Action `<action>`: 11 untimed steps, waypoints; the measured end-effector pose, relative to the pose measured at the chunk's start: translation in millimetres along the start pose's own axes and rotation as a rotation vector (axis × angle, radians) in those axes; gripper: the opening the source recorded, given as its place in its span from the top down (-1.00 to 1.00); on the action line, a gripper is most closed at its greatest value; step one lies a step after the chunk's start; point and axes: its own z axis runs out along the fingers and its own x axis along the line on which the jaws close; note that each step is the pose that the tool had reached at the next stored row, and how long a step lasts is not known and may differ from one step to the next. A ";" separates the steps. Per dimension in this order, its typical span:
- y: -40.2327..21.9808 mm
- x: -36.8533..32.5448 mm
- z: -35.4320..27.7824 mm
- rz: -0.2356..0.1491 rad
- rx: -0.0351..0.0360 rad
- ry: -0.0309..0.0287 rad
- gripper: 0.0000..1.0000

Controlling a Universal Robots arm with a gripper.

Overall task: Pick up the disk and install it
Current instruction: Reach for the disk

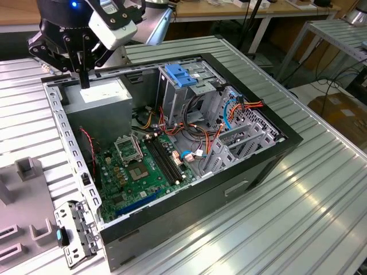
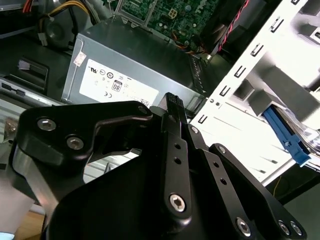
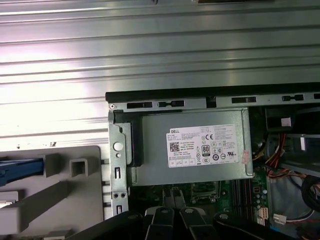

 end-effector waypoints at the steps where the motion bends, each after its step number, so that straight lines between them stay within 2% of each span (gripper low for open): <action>1: -0.1 1.4 0.0 0.000 0.0000 0.0000 0.79; 11: -0.8 11.3 -0.2 0.000 -0.0001 0.0000 0.79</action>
